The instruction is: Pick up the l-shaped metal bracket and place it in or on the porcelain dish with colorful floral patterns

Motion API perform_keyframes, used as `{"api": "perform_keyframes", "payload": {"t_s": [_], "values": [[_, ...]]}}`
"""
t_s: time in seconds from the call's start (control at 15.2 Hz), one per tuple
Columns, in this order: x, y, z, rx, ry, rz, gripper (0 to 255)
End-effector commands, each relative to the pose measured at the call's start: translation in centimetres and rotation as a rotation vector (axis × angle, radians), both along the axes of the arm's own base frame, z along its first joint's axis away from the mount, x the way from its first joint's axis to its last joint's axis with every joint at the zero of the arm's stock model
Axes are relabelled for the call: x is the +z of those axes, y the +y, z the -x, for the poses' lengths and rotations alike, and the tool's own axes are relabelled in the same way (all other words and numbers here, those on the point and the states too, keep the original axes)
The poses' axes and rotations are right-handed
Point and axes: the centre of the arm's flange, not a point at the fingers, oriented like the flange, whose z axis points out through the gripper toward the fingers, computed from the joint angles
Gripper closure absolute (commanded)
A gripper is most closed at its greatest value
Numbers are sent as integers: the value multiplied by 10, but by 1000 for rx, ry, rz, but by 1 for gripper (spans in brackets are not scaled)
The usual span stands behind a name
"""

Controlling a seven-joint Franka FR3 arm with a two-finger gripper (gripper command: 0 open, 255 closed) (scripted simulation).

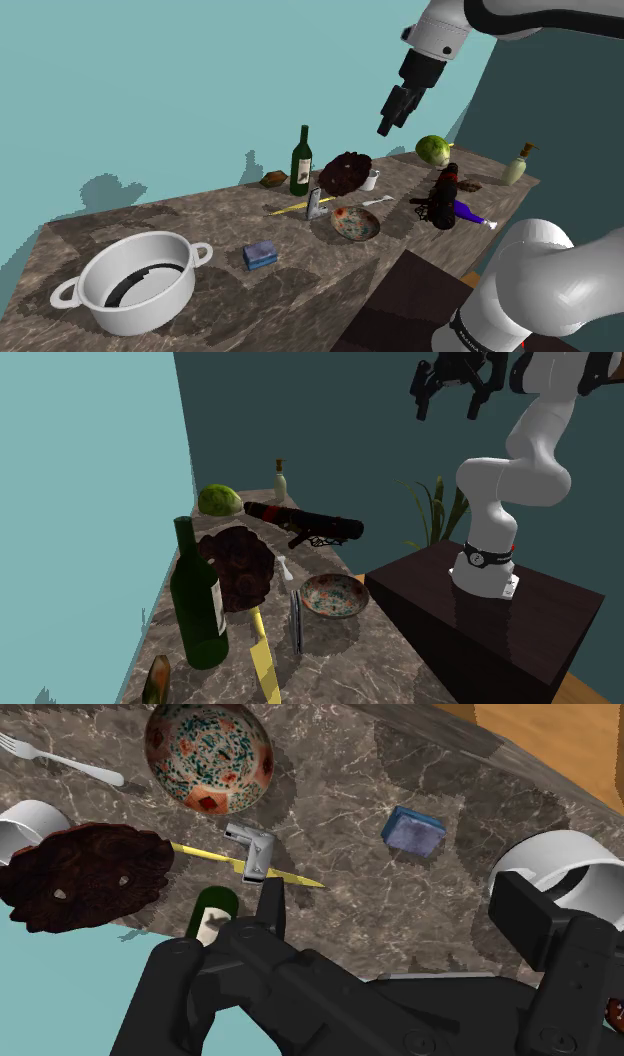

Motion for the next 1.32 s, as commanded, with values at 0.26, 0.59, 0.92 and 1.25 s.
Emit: {"api": "perform_keyframes", "payload": {"t_s": [0.26,0.59,0.92,1.25], "values": [[-34,-14,-43,6,40,-1,0],[-78,-31,-96,14,91,-3,0],[-125,-48,-146,22,141,-5,0],[-175,-64,-194,29,192,-7,0]]}}
